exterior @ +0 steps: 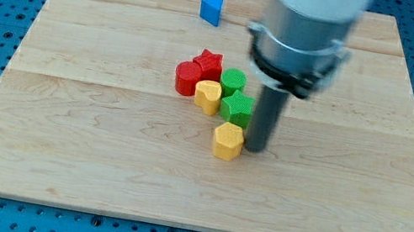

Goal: Slide the yellow hexagon into the yellow heart

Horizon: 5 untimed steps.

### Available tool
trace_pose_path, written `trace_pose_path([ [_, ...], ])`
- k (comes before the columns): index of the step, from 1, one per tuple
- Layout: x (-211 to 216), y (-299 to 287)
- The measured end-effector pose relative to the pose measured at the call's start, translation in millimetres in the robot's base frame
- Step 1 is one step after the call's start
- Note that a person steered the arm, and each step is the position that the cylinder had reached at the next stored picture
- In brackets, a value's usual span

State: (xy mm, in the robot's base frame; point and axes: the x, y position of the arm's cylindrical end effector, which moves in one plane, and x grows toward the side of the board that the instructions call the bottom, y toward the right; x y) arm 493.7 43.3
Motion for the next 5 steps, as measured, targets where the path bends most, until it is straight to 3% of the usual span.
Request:
trace_pose_path([
  [2,46.4,-10.5],
  [3,24.8,-51.6],
  [4,-10.7,-44.3],
  [5,32.1,13.6],
])
